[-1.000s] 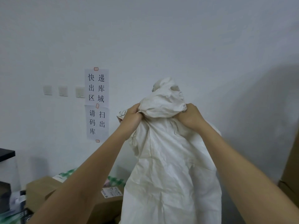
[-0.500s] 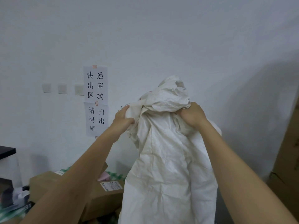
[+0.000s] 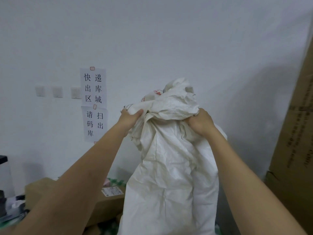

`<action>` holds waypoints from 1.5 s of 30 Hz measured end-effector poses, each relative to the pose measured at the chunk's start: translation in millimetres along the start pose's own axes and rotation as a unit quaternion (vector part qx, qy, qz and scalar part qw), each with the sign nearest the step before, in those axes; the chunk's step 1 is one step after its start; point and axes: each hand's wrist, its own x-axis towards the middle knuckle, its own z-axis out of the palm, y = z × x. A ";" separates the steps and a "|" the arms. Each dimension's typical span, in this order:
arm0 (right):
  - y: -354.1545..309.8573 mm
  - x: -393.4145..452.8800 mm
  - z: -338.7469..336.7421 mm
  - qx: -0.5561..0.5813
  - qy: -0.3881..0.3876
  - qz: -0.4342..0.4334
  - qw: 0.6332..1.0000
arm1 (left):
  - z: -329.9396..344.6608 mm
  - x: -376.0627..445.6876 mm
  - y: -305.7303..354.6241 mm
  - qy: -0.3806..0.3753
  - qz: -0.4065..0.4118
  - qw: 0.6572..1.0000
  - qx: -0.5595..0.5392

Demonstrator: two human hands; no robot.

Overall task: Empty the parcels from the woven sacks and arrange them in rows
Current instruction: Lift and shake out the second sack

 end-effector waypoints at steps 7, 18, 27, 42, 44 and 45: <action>-0.6 -9.3 -3.3 -0.007 0.007 -0.009 1.000 | -1.8 -2.3 11.8 0.047 -0.035 0.993 -0.100; -6.9 -23.4 -2.7 -0.002 -0.007 -0.019 1.000 | -10.4 -13.1 -1.0 0.039 -0.127 0.988 -0.081; -14.5 -21.3 -7.2 -0.004 -0.072 -0.006 0.997 | -22.5 -19.2 -20.5 -0.040 -0.130 0.968 -0.210; -9.1 -21.0 7.2 -0.154 -0.096 0.045 0.982 | -23.7 -27.0 -28.8 -0.054 -0.194 0.963 -0.177; -10.3 -22.8 7.1 -0.102 -0.087 0.027 0.991 | -23.1 -26.0 -25.4 -0.049 -0.201 0.966 -0.155; -10.7 -23.6 7.0 -0.065 -0.087 0.028 0.994 | -22.7 -23.8 -26.2 -0.054 -0.210 0.962 -0.165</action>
